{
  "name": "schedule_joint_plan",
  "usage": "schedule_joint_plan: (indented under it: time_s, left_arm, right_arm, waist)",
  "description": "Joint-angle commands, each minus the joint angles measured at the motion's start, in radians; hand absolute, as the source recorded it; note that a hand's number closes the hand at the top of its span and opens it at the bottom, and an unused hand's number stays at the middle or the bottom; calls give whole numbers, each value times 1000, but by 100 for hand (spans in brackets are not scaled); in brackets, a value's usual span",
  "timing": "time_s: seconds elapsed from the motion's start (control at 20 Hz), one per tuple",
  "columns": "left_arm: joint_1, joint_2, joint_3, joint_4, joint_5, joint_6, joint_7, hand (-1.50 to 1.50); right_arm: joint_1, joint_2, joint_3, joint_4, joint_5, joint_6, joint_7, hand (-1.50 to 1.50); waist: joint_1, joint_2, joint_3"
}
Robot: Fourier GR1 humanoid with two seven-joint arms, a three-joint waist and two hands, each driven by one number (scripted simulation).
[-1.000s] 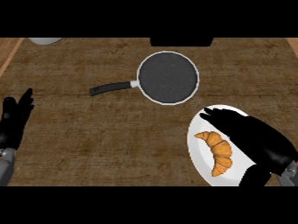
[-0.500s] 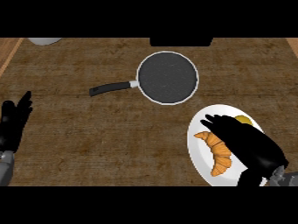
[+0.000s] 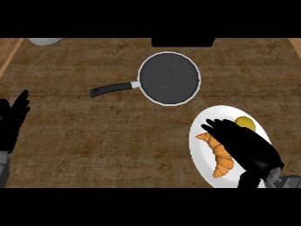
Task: Pick the croissant from the plate and place it in the pan
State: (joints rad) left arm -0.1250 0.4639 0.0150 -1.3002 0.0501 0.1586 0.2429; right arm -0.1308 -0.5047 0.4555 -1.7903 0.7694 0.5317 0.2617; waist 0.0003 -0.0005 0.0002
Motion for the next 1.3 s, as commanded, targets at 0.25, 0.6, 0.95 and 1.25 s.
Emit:
schedule_joint_plan:
  time_s: [0.25, 0.6, 0.95, 1.25]
  left_arm:
    - [-13, -57, 55, 83, -58, -34, -64, 0]
    - [90, -61, 81, -118, -64, -60, 25, 0]
    - [6, -113, 88, 8, -151, -36, -20, 0]
    - [-26, -75, 119, -10, -120, -98, 7, 0]
  right_arm:
    - [-45, 121, -31, 68, 89, 55, -25, -150]
    - [-73, 163, -70, 231, 174, 19, -91, -150]
    - [17, 153, -40, 218, 275, -32, -163, 150]
    - [9, 161, 3, 344, 408, -282, -261, 150]
  waist:
    - [0, 1, -1]
    - [7, 0, 0]
    - [-2, 0, 0]
    - [-1, 1, 0]
